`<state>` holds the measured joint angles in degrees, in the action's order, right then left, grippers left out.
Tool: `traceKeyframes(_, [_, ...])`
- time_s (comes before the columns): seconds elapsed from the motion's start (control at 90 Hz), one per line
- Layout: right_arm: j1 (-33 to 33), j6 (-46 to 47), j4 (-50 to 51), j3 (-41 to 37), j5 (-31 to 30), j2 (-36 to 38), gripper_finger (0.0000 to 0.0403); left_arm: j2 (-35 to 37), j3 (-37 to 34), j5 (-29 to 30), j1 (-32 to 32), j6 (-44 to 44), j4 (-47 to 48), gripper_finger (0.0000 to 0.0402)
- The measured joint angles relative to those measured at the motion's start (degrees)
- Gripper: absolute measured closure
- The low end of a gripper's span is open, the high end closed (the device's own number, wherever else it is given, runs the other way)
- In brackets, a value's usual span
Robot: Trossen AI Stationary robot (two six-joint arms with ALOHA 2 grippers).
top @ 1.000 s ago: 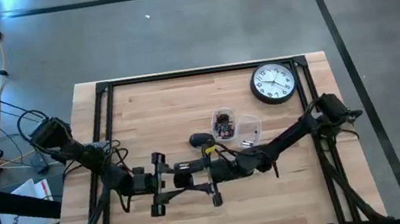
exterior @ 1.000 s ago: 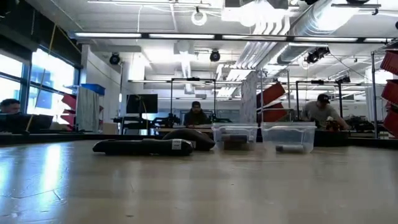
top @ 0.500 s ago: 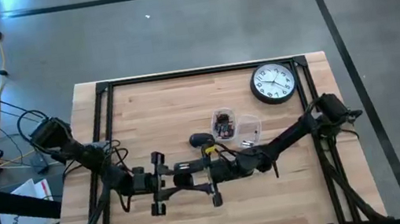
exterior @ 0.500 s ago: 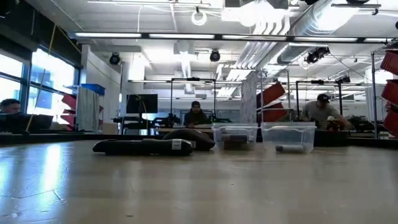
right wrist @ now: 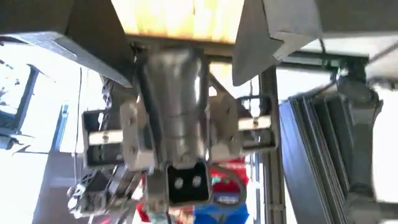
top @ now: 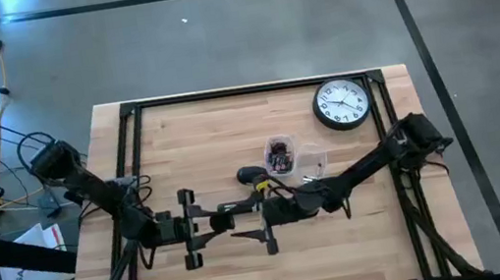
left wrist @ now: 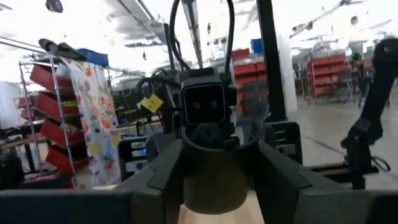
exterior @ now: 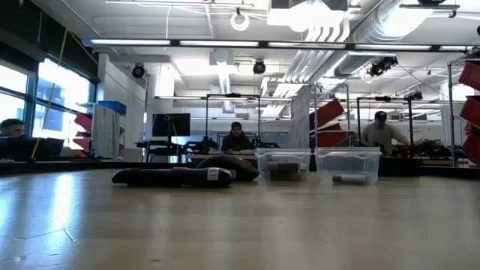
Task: Insert battery
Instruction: Close the black cover
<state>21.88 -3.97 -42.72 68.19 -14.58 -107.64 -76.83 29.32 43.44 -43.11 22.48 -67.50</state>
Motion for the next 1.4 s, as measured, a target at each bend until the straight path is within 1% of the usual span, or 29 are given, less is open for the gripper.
traceKeyframes(0.078, [0.3,0.0,4.3,0.0,-0.3,2.0,0.0148,3.0,0.3,1.4,-0.2,-1.7,6.0,0.0271])
traceKeyframes(0.178, [0.6,1.1,10.0,0.0,-1.6,4.5,0.0142,6.0,0.8,1.3,-0.1,-4.2,12.4,0.0271])
traceKeyframes(0.211, [0.8,1.4,11.3,0.0,-1.9,5.0,0.0142,6.5,0.9,1.0,-0.1,-5.0,13.5,0.0271])
traceKeyframes(0.344, [1.1,1.2,11.5,0.0,-3.4,5.3,0.0141,7.1,1.0,-0.5,0.4,-5.9,15.0,0.0272])
traceKeyframes(0.411, [1.2,2.0,14.4,0.0,-4.2,5.3,0.0141,7.1,1.0,0.4,0.6,-7.3,17.1,0.0272])
traceKeyframes(0.478, [1.2,4.7,18.5,0.0,-4.5,5.3,0.0141,7.3,1.0,2.2,1.2,-10.4,21.8,0.0272])
traceKeyframes(0.522, [1.2,7.2,21.6,0.0,-4.5,5.3,0.0141,7.4,1.0,2.0,2.3,-13.6,26.1,0.0272])
traceKeyframes(0.578, [0.9,9.4,26.2,0.0,-4.8,5.3,0.0141,7.4,2.0,1.0,4.1,-19.4,33.6,0.0272])
traceKeyframes(0.633, [0.6,11.8,32.8,0.0,-6.8,5.3,0.0141,7.3,4.2,-2.2,6.6,-25.3,42.9,0.0272])
traceKeyframes(0.7, [-0.2,14.7,40.9,0.0,-9.8,4.9,0.0141,6.6,7.4,-7.7,9.8,-31.6,54.4,0.0272])
traceKeyframes(0.744, [-0.7,16.2,45.2,0.0,-10.8,4.6,0.0141,5.9,9.4,-11.9,12.1,-34.5,61.6,0.0271])
traceKeyframes(0.8, [-1.5,17.8,47.8,0.0,-10.9,3.7,0.0141,4.8,11.1,-17.3,14.8,-37.1,69.3,0.0269])
traceKeyframes(0.878, [-2.1,18.8,48.8,0.0,-9.9,1.6,0.0141,3.4,12.8,-24.5,18.9,-39.7,76.3,0.0264])
traceKeyframes(0.967, [-2.6,19.0,47.7,0.0,-7.5,-1.1,0.0141,1.5,13.1,-31.9,24.0,-41.6,81.2,0.0261])
traceKeyframes(1.011, [-2.8,19.0,46.7,0.0,-6.5,-2.1,0.0141,0.4,13.0,-34.5,26.2,-41.8,82.6,0.0260])
traceKeyframes(1.078, [-3.0,19.6,45.1,0.0,-6.2,-3.3,0.0141,-1.0,13.0,-37.6,29.1,-41.9,84.0,0.0259])
traceKeyframes(1.222, [-3.1,19.8,43.2,0.0,-6.9,-3.4,0.0141,-4.8,13.1,-43.8,34.2,-40.2,83.8,0.0258])
traceKeyframes(1.4, [-3.1,19.6,41.9,0.0,-7.5,-3.4,0.0141,-10.2,13.1,-50.5,37.1,-37.4,83.7,0.0258])
